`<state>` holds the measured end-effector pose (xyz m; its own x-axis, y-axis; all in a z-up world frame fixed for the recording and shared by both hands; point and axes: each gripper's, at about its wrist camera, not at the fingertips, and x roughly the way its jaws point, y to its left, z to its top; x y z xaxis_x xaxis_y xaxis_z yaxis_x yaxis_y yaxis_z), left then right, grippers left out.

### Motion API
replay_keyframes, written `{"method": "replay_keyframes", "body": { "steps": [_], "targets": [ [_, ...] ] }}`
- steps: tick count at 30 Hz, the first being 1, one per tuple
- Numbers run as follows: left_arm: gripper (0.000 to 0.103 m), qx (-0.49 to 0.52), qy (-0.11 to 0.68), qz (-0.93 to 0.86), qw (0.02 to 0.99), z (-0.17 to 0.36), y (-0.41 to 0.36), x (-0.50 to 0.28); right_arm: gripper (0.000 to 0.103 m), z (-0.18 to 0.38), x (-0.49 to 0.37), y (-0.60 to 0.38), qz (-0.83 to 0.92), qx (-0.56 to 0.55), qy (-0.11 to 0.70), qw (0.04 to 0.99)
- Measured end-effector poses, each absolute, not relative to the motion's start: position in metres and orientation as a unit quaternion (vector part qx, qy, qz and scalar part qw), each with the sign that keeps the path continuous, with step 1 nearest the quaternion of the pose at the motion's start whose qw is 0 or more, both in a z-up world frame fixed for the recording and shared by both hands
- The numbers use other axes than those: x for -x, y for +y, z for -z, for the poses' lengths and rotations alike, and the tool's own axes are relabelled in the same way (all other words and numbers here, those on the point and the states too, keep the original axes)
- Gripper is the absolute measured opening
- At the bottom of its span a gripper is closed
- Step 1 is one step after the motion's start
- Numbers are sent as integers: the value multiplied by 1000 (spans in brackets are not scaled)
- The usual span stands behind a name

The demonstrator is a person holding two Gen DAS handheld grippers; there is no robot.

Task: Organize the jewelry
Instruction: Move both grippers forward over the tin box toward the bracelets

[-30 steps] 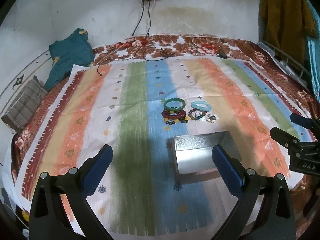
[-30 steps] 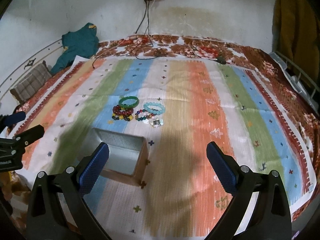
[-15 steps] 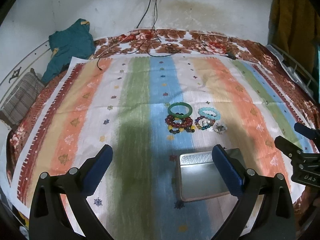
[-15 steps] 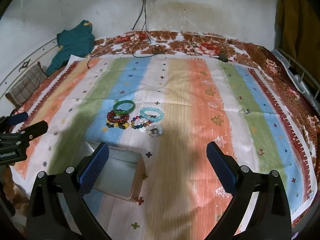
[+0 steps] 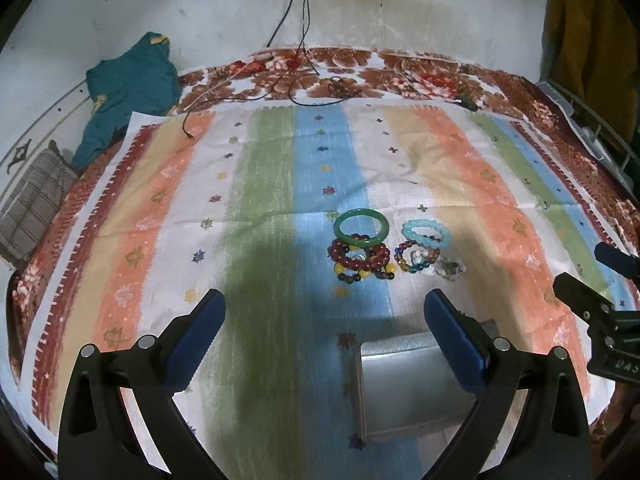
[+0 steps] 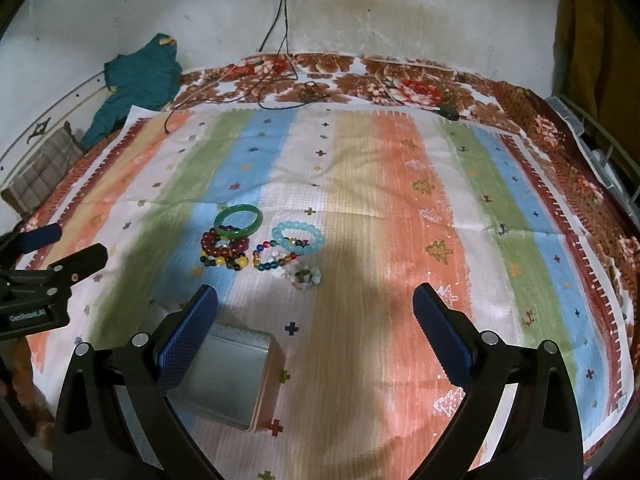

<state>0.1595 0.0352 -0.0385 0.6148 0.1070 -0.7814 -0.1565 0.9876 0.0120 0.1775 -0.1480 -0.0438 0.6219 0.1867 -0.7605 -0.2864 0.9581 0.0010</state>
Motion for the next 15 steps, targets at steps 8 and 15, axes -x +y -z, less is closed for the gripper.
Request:
{"method": "replay_keyframes", "body": {
  "steps": [8,15],
  "targets": [
    [97,24,442,-72,894,45,34,-182,99,56,-201,-145,-128,60,432,891],
    [97,27,451,-74,889,57,39,-201,99,68,-222,-141,-124,57,447,884]
  ]
}}
